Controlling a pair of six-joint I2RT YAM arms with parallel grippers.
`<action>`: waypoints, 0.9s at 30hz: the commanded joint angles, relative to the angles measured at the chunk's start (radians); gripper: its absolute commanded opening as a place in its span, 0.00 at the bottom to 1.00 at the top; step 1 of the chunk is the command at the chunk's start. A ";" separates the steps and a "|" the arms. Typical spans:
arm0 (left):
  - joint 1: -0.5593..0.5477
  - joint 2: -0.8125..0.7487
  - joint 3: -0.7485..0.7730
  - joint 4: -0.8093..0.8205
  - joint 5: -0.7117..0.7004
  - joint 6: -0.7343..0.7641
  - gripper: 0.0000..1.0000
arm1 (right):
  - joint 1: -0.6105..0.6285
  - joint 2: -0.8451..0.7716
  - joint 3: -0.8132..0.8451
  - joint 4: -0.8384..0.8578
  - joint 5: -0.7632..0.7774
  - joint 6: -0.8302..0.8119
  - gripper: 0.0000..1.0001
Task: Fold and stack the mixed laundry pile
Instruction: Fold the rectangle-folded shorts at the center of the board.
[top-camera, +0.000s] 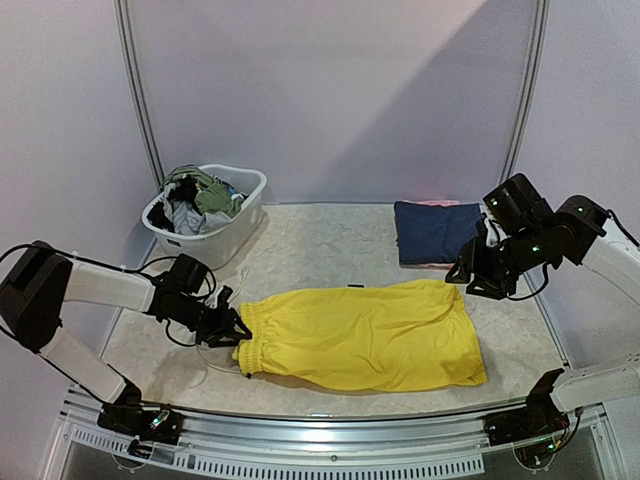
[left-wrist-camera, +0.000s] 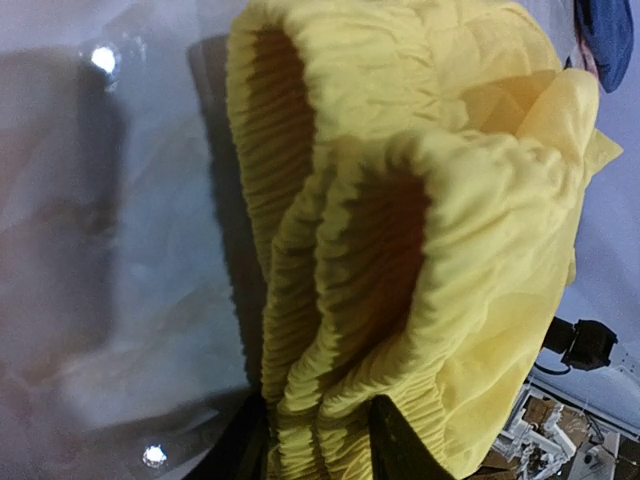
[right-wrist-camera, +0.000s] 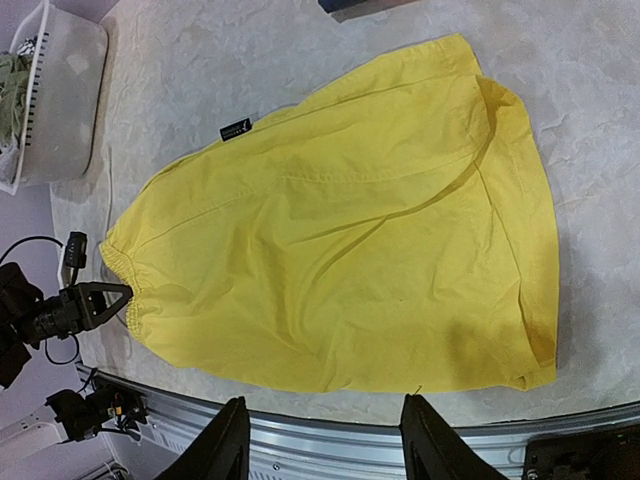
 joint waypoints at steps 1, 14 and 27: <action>-0.003 0.070 -0.018 0.056 -0.019 -0.022 0.28 | 0.007 -0.010 -0.007 -0.001 -0.008 -0.007 0.51; -0.099 0.054 0.194 -0.115 -0.102 -0.047 0.00 | 0.040 0.021 -0.005 0.047 -0.028 -0.026 0.42; -0.114 -0.073 0.439 -0.481 -0.181 -0.011 0.00 | 0.273 0.308 0.101 0.248 -0.050 -0.081 0.31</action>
